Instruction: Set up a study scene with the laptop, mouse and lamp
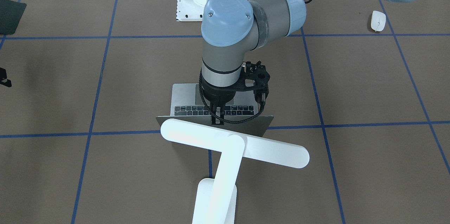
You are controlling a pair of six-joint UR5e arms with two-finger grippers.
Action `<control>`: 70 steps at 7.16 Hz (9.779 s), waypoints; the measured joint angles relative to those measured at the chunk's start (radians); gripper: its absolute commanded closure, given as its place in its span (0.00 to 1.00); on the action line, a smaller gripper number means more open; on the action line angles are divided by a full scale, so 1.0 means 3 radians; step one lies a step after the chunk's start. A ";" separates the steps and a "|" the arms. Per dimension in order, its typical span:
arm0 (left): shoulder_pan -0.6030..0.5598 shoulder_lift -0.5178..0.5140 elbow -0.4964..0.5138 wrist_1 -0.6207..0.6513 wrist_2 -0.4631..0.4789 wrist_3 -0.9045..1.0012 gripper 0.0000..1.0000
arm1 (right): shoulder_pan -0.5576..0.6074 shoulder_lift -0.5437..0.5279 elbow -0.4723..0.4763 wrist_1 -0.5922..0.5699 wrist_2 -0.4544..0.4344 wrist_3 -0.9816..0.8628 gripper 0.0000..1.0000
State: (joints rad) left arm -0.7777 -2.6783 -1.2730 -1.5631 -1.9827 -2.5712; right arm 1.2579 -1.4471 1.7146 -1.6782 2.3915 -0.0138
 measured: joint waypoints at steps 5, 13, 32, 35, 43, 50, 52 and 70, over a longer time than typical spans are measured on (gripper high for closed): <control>-0.0007 0.0649 -0.0974 0.0076 -0.0016 0.0195 0.16 | 0.0000 0.0011 -0.0011 0.0000 0.0000 0.0000 0.00; -0.0077 0.2700 -0.2941 0.0335 -0.0044 0.3212 0.01 | 0.0008 -0.0133 0.0138 0.0005 -0.0100 0.0005 0.00; -0.1529 0.3207 -0.2607 0.0305 -0.0965 0.6525 0.01 | -0.0577 -0.1879 -0.0495 0.1181 0.0750 -0.1906 0.09; -0.1528 0.3208 -0.2653 0.0302 -0.0964 0.6458 0.01 | -0.0566 -0.1979 -0.0507 0.1181 0.0747 -0.2036 0.11; -0.1529 0.3224 -0.2741 0.0307 -0.0954 0.6352 0.01 | -0.0631 -0.2042 -0.0481 0.1181 0.0760 -0.2102 0.50; -0.1531 0.3241 -0.2796 0.0311 -0.0945 0.6348 0.01 | -0.0691 -0.1982 -0.0458 0.1180 0.0858 -0.2060 1.00; -0.1529 0.3242 -0.2800 0.0312 -0.0944 0.6347 0.01 | -0.0749 -0.1955 -0.0459 0.1179 0.1137 -0.2036 1.00; -0.1509 0.3203 -0.2636 0.0297 -0.0974 0.6167 0.01 | -0.0058 -0.0072 -0.0360 0.1183 0.1588 0.1149 1.00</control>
State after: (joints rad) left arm -1.2303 -1.7174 -2.0638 -1.4742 -2.2749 -0.7210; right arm 1.2405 -1.4686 1.6065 -1.3234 2.8678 0.3308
